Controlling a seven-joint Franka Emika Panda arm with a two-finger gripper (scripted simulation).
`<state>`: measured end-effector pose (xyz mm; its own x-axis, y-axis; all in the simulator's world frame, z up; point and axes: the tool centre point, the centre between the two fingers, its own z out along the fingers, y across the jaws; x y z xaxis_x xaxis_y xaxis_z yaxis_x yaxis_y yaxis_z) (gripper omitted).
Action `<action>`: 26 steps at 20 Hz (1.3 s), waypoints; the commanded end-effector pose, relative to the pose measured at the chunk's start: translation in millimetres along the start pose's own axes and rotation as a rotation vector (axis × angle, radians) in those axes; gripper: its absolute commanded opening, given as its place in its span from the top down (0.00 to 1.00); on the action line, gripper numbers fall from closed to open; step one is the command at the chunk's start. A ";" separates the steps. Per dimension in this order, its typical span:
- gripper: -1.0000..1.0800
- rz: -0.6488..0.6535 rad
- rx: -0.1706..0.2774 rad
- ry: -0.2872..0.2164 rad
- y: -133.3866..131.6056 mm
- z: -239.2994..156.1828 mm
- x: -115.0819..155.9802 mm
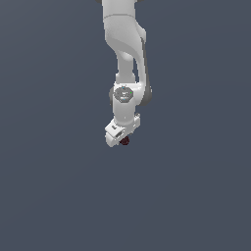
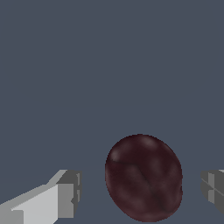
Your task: Pick up the object and move it to a goal position.
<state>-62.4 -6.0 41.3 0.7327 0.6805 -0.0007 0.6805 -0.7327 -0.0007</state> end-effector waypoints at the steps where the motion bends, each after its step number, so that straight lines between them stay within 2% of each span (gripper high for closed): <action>1: 0.04 -0.001 -0.001 0.001 0.2 8.5 0.2; 5: 0.04 -0.001 -0.001 0.001 0.7 13.0 0.4; 6: 1.00 -0.001 -0.001 0.001 0.7 13.0 0.4; 19: 1.00 0.000 -0.002 0.001 -0.7 10.0 1.6; 26: 1.00 -0.001 -0.002 0.001 -20.6 -12.7 15.8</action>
<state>-64.5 12.5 46.9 0.7331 0.6801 -0.0014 0.6801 -0.7331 0.0000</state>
